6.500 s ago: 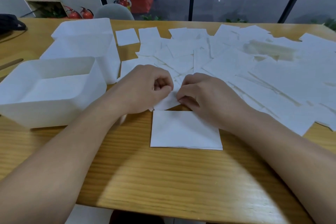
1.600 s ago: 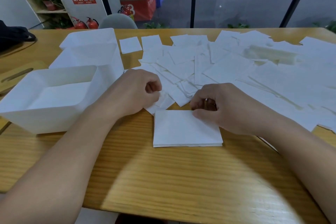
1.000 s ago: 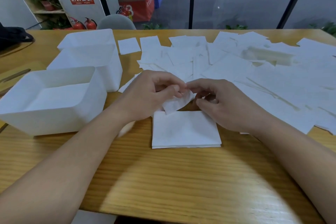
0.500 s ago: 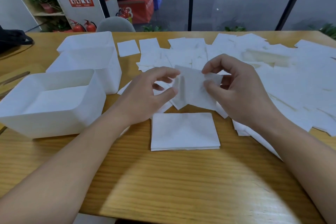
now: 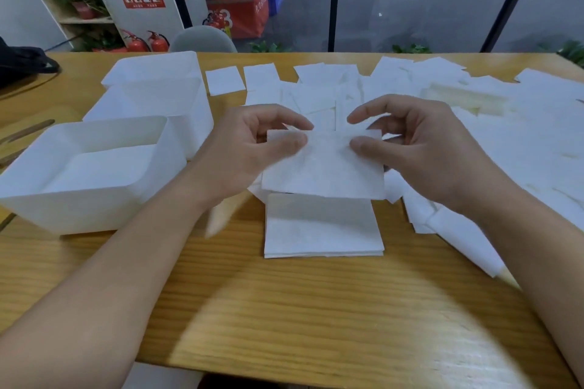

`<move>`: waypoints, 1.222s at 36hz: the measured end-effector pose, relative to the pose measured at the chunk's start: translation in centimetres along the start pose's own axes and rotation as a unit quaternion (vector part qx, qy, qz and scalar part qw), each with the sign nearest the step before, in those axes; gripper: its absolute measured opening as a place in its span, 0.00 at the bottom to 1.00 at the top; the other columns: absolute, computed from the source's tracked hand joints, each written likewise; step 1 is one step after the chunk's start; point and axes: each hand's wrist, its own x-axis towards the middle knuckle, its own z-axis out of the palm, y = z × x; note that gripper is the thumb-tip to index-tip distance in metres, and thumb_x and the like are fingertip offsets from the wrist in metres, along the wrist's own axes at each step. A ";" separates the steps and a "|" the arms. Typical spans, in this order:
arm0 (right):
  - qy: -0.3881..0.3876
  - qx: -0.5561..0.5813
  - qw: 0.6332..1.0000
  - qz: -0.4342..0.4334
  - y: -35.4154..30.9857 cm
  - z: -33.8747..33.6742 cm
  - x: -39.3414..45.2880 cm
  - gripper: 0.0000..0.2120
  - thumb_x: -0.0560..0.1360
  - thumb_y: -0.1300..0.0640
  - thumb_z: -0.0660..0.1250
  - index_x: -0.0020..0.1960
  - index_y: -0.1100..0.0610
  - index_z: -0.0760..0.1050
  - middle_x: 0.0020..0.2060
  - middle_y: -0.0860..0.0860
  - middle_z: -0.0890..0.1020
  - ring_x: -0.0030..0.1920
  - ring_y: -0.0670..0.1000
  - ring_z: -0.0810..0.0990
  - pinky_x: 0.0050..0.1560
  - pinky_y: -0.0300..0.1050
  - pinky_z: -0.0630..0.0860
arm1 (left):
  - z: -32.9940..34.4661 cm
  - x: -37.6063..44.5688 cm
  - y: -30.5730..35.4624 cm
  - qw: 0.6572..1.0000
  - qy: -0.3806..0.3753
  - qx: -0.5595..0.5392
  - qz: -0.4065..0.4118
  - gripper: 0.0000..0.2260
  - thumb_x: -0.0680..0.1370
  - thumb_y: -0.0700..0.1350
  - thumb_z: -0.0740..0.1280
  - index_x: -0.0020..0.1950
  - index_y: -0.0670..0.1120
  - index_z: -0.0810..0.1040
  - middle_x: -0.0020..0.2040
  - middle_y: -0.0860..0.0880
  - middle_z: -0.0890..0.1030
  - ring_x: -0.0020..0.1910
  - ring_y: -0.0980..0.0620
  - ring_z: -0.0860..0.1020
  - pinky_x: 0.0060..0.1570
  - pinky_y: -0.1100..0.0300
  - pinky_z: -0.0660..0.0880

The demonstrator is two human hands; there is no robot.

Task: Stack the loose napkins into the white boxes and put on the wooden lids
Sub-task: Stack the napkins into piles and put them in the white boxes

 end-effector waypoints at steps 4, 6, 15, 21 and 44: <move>-0.115 -0.070 0.988 0.076 0.0 -0.4 -0.1 0.08 0.79 0.55 0.77 0.57 0.47 0.85 0.40 0.53 0.88 0.35 0.55 0.88 0.45 0.56 0.84 | -0.9 -0.2 0.3 0.991 -0.112 -0.004 -0.077 0.09 0.82 0.44 0.75 0.62 0.53 0.87 0.32 0.47 0.76 0.33 0.49 0.75 0.36 0.57 0.74; -0.142 -0.099 0.981 0.085 0.3 -0.3 -0.1 0.07 0.79 0.54 0.77 0.55 0.45 0.84 0.40 0.52 0.87 0.32 0.54 0.87 0.45 0.53 0.81 | -1.1 -0.4 0.5 0.981 -0.165 0.026 -0.102 0.10 0.82 0.44 0.75 0.63 0.55 0.85 0.32 0.46 0.75 0.32 0.49 0.76 0.36 0.59 0.74; -0.188 -0.156 0.966 0.086 1.2 0.8 -0.2 0.08 0.79 0.53 0.76 0.54 0.42 0.82 0.32 0.53 0.85 0.30 0.54 0.84 0.40 0.56 0.83 | -0.7 -0.4 0.1 0.960 -0.222 0.120 -0.118 0.12 0.82 0.47 0.75 0.64 0.59 0.81 0.34 0.45 0.82 0.31 0.49 0.78 0.44 0.55 0.75; -0.196 -0.196 0.958 0.077 1.3 1.0 -0.3 0.09 0.77 0.48 0.78 0.53 0.41 0.81 0.30 0.51 0.84 0.28 0.46 0.80 0.35 0.46 0.77 | -0.6 -0.3 0.1 0.955 -0.216 0.169 -0.112 0.14 0.81 0.49 0.77 0.64 0.61 0.80 0.35 0.48 0.85 0.29 0.50 0.79 0.42 0.54 0.78; -0.180 -0.194 0.963 -0.050 2.5 2.8 -0.7 0.04 0.76 0.47 0.78 0.47 0.42 0.83 0.47 0.41 0.81 0.45 0.44 0.80 0.45 0.35 0.74 | -1.1 0.3 -2.7 0.944 -0.022 0.327 -0.040 0.01 0.80 0.53 0.76 0.51 0.58 0.87 0.48 0.62 0.84 0.51 0.64 0.80 0.50 0.61 0.78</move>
